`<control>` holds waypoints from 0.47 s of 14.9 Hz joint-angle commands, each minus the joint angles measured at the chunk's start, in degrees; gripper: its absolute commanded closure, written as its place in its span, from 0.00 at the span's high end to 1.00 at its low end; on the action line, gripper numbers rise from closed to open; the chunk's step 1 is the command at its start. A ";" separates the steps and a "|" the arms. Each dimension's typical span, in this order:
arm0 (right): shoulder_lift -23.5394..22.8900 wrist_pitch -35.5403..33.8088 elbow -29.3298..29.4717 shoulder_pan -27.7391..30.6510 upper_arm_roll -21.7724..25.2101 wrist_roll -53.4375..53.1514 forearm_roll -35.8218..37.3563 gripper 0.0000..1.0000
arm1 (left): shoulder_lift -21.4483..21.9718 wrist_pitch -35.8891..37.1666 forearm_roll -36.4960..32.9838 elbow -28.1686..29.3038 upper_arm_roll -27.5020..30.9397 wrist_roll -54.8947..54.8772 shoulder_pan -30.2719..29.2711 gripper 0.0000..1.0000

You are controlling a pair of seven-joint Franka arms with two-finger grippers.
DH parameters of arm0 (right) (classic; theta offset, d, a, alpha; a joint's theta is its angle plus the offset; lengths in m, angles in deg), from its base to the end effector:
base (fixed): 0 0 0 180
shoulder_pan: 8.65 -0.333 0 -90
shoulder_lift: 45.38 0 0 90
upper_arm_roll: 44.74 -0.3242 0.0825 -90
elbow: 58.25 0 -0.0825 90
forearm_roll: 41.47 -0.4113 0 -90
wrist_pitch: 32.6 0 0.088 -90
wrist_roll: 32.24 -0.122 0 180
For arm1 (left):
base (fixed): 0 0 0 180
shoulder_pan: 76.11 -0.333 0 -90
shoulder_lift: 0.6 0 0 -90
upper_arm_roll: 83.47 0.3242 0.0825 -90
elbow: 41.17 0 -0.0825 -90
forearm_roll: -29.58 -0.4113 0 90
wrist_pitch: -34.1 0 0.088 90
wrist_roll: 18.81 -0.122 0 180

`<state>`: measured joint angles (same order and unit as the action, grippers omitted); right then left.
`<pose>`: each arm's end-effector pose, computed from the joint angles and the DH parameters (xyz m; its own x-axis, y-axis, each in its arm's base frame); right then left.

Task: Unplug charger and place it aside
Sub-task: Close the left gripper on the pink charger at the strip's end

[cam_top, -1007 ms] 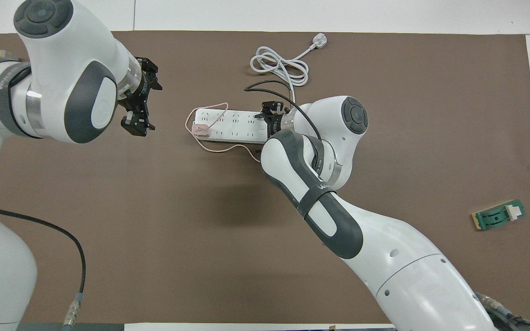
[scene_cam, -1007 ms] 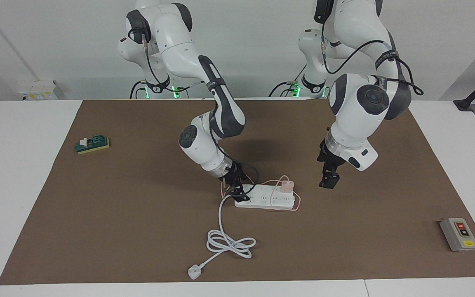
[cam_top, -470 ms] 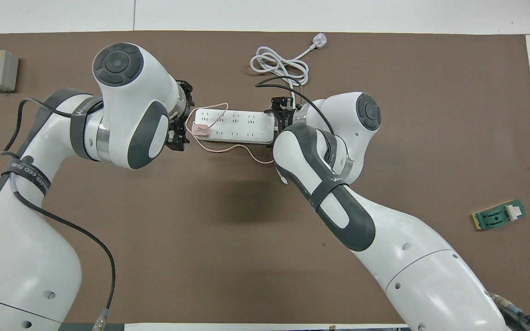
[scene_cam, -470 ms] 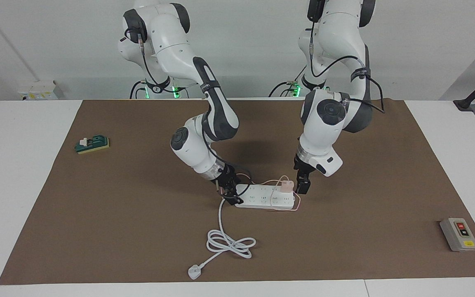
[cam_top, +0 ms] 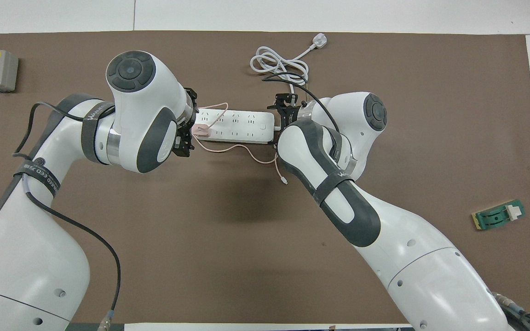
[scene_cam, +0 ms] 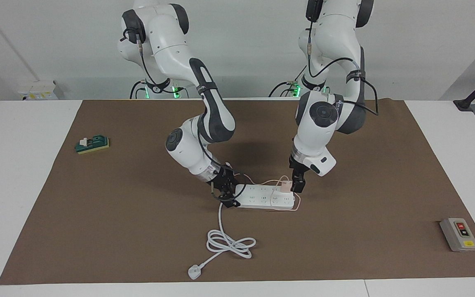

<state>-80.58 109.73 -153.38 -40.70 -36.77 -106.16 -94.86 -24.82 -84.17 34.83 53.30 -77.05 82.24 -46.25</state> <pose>0.6638 0.3140 0.2508 0.0871 -0.8388 -0.5374 -0.9846 0.0095 -0.1744 0.6329 -0.2892 0.3487 0.1810 0.9829 -0.0331 0.9833 -0.1815 -0.0113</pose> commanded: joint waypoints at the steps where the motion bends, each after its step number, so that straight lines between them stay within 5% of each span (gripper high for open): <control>1: -0.67 2.43 0.65 -0.82 -0.41 1.41 -3.11 1.00 | -1.88 0.68 -0.23 0.10 1.23 0.98 1.86 1.00; 7: -1.63 2.60 0.91 -0.82 -0.41 1.59 -4.69 1.00 | -2.85 -0.81 -0.06 -0.25 1.14 1.07 2.04 0.99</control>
<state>-80.89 110.88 -153.33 -41.73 -36.91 -106.16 -96.98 -27.16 -84.34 34.83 53.52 -76.97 82.43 -45.29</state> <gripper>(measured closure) 0.000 0.000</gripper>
